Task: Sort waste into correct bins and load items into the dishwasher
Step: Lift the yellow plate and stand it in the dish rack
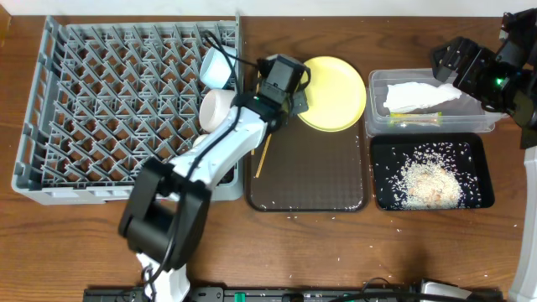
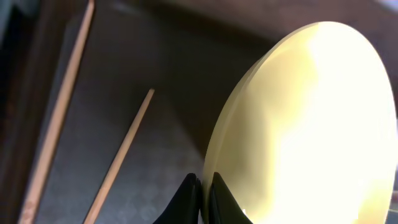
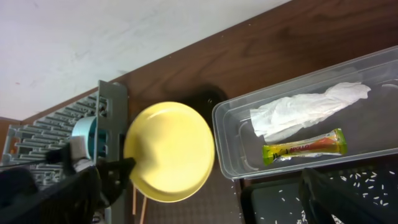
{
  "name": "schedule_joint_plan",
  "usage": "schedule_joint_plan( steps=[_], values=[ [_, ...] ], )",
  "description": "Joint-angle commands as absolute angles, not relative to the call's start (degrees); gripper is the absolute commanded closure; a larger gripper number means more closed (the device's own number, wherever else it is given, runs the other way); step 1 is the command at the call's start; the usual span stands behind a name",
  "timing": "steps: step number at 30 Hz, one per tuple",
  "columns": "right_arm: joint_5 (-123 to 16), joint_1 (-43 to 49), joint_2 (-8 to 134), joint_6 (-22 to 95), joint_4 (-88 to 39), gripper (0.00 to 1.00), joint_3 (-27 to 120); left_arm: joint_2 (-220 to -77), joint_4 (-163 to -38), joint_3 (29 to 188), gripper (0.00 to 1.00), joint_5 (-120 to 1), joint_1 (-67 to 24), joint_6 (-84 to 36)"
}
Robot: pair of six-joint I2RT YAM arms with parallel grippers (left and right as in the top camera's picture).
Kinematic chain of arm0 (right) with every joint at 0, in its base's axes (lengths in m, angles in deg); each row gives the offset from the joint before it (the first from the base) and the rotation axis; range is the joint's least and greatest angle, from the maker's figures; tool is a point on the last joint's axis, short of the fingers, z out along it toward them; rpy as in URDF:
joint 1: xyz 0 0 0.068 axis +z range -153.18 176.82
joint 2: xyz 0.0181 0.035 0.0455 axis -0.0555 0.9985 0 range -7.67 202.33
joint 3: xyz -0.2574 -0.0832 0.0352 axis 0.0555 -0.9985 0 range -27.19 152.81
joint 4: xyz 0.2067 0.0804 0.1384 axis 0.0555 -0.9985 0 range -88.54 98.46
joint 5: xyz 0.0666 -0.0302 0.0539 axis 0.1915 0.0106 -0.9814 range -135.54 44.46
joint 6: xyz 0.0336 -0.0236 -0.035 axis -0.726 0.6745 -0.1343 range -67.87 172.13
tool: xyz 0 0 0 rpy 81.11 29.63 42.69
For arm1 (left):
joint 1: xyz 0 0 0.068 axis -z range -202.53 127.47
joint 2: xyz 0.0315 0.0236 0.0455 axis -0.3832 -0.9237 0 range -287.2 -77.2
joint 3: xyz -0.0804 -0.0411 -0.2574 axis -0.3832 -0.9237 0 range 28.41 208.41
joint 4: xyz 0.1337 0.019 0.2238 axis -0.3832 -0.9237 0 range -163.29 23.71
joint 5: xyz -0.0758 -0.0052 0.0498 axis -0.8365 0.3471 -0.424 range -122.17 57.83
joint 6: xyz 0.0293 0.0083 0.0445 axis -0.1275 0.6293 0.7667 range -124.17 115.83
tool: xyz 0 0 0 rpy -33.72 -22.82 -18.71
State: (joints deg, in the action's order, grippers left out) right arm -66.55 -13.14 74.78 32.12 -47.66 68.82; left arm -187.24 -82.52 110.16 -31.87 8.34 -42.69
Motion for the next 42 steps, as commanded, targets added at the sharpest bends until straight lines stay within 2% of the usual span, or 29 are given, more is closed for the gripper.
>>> schedule_joint_plan(
  steps=[1, 9, 17, 29, 42],
  values=[
    [-66.8, -13.7, 74.8, 31.8, -47.7, 0.01, 69.4, -185.5, -83.2, 110.1, 0.93, -32.0, 8.2, -40.6],
    [-66.8, -13.7, 74.8, 31.8, -47.7, 0.01, 69.4, -179.5, -84.8, 110.1, 0.93, -32.1, 4.9, -38.3],
    [-66.8, -13.7, 74.8, 31.8, -47.7, 0.01, 69.4, -170.0, -89.6, 110.1, 0.93, -30.8, -4.5, -29.1],
    [-66.8, -13.7, 74.8, 31.8, -47.7, 0.01, 69.4, -167.1, -89.8, 110.1, 0.93, -9.1, -16.8, -9.3],
    [-66.8, -13.7, 74.8, 31.8, -47.7, 0.01, 69.4, -168.1, -84.3, 110.1, 0.93, -6.8, -25.0, 0.0]
  ],
)
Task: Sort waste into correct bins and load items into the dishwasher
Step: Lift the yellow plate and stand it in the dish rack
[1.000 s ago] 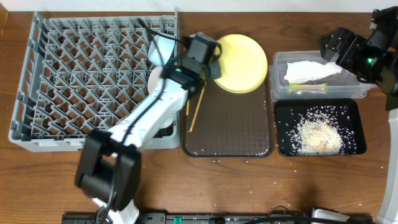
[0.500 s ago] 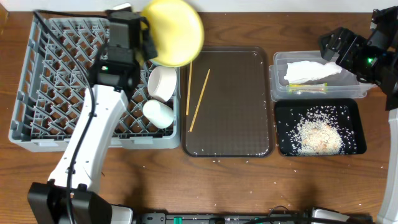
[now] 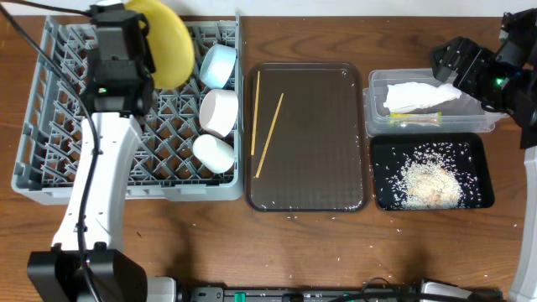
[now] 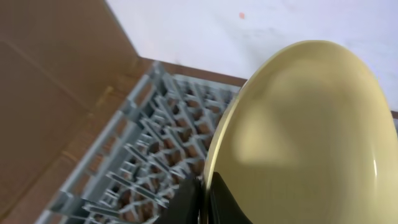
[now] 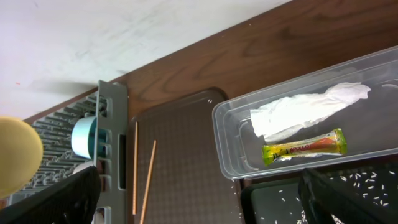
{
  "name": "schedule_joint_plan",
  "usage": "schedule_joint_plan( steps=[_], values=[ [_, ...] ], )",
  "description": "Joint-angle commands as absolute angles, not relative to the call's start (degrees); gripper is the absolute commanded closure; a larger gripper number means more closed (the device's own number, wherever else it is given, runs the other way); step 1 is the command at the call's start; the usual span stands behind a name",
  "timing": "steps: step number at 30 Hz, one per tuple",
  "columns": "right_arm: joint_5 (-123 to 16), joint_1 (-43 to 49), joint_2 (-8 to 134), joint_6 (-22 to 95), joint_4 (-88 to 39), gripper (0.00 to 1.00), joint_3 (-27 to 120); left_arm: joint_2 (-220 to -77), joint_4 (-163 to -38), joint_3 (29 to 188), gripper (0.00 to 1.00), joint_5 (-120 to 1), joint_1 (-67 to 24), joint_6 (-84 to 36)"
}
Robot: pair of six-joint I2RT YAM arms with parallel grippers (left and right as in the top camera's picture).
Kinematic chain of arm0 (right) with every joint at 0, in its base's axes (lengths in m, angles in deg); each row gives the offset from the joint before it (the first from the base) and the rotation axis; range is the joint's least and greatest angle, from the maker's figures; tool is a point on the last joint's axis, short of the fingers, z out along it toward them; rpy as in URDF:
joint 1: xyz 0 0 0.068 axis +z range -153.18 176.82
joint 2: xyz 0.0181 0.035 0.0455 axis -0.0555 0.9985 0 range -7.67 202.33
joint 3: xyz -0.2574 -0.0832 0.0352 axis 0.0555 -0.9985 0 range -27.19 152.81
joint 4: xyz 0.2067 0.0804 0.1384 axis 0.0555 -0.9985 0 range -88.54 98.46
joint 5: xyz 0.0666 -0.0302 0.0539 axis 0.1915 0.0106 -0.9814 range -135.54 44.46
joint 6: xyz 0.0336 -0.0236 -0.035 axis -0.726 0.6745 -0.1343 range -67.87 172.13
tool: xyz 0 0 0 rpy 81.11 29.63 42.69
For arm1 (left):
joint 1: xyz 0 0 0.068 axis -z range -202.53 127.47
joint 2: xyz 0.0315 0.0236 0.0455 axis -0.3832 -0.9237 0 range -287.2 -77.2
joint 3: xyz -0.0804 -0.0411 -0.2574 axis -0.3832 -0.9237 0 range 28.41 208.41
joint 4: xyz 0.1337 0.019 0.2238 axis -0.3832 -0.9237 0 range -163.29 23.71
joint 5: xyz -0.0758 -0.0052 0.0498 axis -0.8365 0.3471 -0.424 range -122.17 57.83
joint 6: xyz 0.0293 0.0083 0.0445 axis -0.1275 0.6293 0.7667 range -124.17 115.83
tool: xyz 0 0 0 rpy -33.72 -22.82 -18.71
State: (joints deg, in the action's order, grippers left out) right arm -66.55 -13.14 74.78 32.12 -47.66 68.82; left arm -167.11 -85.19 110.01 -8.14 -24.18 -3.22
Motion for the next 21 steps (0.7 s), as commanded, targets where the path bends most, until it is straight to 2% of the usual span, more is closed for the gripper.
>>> schedule_joint_plan(
  steps=[1, 13, 21],
  values=[
    [-66.8, -13.7, 74.8, 31.8, -47.7, 0.01, 69.4, -168.4, -83.9, 110.1, 0.93, -6.8, -25.2, 0.6],
    [-66.8, -13.7, 74.8, 31.8, -47.7, 0.01, 69.4, -176.6, -78.1, 110.1, 0.93, 0.5, -25.4, 7.9],
    [-66.8, -13.7, 74.8, 31.8, -47.7, 0.01, 69.4, -177.8, -77.3, 110.1, 0.93, 0.7, -25.2, 8.7]
  ],
)
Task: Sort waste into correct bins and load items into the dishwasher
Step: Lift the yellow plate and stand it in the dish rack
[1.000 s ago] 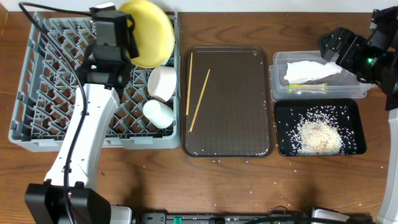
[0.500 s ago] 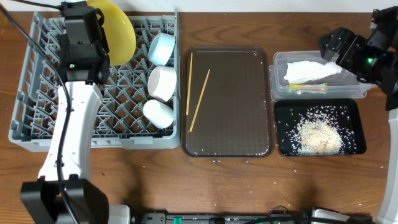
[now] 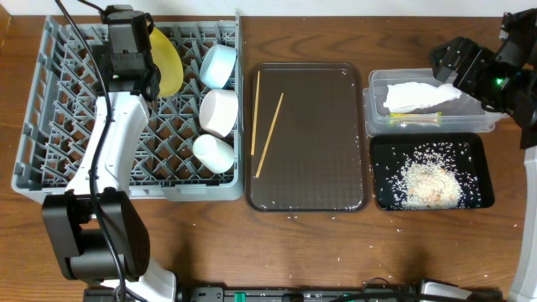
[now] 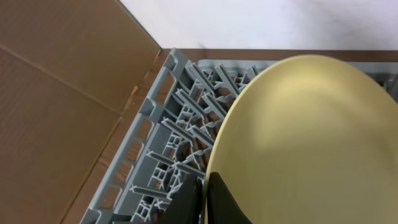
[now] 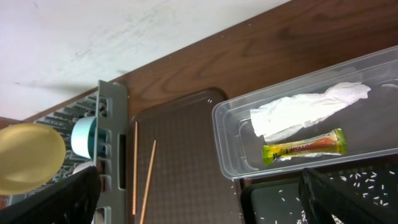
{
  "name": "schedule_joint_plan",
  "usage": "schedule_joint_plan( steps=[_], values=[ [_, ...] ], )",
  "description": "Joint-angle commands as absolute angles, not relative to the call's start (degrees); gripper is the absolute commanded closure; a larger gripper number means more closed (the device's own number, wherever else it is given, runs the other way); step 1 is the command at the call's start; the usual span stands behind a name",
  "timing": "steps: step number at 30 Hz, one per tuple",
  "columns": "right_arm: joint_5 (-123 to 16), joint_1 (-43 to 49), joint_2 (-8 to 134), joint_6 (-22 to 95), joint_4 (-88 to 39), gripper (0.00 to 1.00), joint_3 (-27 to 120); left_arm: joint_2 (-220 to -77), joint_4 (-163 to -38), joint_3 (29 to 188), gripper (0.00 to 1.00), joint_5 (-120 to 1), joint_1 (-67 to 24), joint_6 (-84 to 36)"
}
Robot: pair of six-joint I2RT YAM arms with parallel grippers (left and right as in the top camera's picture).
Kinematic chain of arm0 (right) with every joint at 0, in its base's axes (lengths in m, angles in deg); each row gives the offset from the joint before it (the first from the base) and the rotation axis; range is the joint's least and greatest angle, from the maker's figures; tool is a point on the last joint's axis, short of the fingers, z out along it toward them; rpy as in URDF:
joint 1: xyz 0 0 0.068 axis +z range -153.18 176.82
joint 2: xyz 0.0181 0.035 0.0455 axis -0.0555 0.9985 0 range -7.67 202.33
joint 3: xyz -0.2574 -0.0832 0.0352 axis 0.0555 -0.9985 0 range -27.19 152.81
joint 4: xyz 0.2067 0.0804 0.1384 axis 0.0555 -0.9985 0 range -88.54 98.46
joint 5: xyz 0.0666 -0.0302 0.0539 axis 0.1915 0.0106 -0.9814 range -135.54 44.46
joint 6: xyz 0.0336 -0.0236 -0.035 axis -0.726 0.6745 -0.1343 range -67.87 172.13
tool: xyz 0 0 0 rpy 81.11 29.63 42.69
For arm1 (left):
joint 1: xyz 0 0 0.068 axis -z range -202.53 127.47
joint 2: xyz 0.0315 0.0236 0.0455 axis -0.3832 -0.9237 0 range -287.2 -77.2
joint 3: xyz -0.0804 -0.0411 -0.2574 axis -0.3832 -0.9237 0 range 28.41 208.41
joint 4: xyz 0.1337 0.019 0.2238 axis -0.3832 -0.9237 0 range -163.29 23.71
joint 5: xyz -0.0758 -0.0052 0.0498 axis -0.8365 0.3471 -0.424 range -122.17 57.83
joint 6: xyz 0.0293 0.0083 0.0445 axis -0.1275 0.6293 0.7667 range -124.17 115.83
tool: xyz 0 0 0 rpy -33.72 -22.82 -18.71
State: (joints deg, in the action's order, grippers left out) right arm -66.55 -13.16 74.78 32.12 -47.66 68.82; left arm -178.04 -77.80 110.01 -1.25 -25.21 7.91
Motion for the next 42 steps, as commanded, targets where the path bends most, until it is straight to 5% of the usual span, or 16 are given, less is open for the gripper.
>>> schedule_joint_plan(
  steps=[1, 15, 26, 36, 42],
  values=[
    [-66.8, -13.7, 74.8, 31.8, -47.7, 0.01, 69.4, -177.8, -77.3, 110.1, 0.93, 0.7, -25.1, 8.7],
    [-66.8, -13.7, 74.8, 31.8, -47.7, 0.01, 69.4, -177.8, -76.0, 110.1, 0.91, 0.7, -19.5, 13.4],
    [-66.8, -13.7, 74.8, 31.8, -47.7, 0.01, 69.4, -177.8, -76.0, 110.1, 0.5, 0.7, -18.9, 13.4],
    [-66.8, -13.7, 74.8, 31.8, -47.7, 0.01, 69.4, -169.6, -82.5, 111.0, 0.4, -0.9, -12.5, 0.3],
    [-66.8, -13.7, 74.8, 31.8, -47.7, 0.01, 69.4, -166.3, -96.6, 115.8, 0.41, -20.0, -3.9, -10.4]
  ],
)
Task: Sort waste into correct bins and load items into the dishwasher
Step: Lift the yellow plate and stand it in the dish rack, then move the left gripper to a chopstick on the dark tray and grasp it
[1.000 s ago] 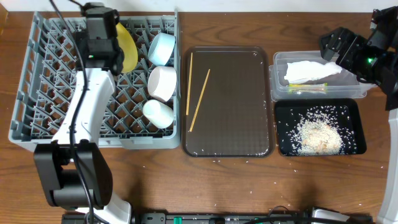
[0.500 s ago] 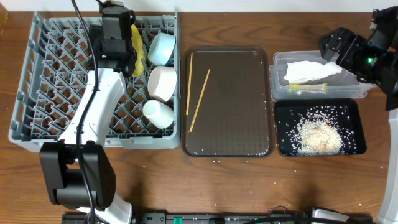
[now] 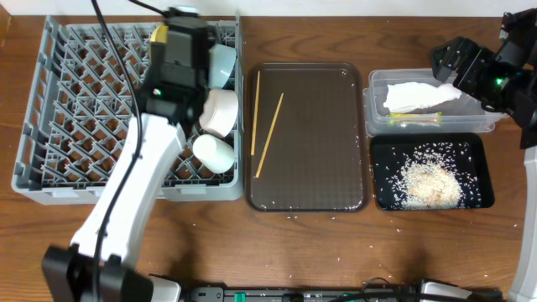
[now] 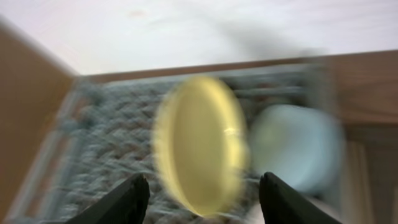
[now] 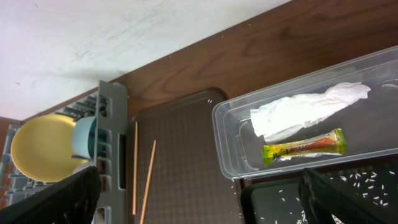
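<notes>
The yellow plate (image 4: 199, 146) stands on edge in the grey dish rack (image 3: 59, 126), beside a light blue cup (image 4: 292, 149). My left gripper (image 4: 204, 200) hangs open just in front of the plate, holding nothing; this view is blurred. From overhead the left arm hides most of the plate (image 3: 157, 34). Two white cups (image 3: 220, 109) lie in the rack. Two chopsticks (image 3: 270, 134) rest on the brown tray (image 3: 310, 176). My right gripper (image 5: 199, 177) is open, high above the clear bin (image 5: 373, 74).
The clear bin holds a white napkin (image 5: 305, 112) and a yellow-green wrapper (image 5: 305, 148). A black tray (image 3: 382, 168) with spilled rice (image 3: 432, 180) sits in front of it. Rice grains are scattered on the wooden table (image 3: 336, 243).
My left gripper was shut on the plate's rim over the rack's back left. Now it is open and has moved right, and the plate stands alone in the rack.
The left gripper was shut on the yellow plate's rim at the brown tray's back right corner. Then it held the plate above the rack's back edge, then low among the rack's pegs. Now the plate stands in the rack, released. The right arm has not moved.
</notes>
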{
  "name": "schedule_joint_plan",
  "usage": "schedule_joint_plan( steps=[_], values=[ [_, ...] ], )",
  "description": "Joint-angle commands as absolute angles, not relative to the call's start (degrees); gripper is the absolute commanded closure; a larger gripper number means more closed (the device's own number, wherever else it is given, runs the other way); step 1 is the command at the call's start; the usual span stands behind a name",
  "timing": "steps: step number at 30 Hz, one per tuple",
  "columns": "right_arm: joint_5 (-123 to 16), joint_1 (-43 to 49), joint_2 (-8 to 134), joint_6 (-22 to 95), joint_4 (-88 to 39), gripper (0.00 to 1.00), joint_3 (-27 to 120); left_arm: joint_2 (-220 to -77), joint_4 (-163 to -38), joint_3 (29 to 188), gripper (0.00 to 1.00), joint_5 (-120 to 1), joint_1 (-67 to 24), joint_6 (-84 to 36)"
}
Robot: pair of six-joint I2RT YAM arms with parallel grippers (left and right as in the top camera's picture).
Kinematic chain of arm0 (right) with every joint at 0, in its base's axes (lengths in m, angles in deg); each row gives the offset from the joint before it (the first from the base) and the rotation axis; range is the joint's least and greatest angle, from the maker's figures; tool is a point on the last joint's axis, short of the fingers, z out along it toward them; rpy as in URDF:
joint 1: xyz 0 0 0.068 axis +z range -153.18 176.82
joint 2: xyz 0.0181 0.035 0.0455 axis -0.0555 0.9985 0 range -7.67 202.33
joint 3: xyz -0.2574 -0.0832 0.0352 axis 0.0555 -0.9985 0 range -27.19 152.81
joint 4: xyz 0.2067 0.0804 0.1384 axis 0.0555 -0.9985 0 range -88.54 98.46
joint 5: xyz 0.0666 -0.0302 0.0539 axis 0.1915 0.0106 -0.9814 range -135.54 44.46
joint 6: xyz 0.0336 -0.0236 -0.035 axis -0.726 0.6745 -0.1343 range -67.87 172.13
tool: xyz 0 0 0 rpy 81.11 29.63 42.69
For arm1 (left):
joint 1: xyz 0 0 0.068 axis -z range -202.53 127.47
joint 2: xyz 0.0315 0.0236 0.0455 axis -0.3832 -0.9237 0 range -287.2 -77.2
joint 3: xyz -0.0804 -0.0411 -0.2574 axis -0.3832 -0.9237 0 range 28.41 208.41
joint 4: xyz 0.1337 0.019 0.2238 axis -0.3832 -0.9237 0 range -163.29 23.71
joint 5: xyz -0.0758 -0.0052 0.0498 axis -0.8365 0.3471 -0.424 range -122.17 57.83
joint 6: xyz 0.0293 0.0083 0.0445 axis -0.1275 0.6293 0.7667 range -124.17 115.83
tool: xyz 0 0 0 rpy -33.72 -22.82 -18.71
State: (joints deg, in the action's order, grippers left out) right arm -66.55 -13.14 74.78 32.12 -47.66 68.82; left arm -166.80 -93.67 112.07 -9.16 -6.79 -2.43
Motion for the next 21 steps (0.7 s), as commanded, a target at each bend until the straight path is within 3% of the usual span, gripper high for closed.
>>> schedule_joint_plan(
  steps=[1, 6, 21],
  values=[
    [-66.8, -13.7, 74.8, 31.8, -47.7, 0.01, 69.4, -167.1, -99.2, 117.0, 0.41, -22.9, -2.6, -11.3],
    [-66.8, -13.7, 74.8, 31.8, -47.7, 0.01, 69.4, -174.1, -109.6, 120.9, 0.41, -27.5, 3.7, -15.5],
    [-66.8, -13.7, 74.8, 31.8, -47.7, 0.01, 69.4, -194.1, -109.5, 120.9, 0.45, -31.7, 9.6, -18.5]
  ],
)
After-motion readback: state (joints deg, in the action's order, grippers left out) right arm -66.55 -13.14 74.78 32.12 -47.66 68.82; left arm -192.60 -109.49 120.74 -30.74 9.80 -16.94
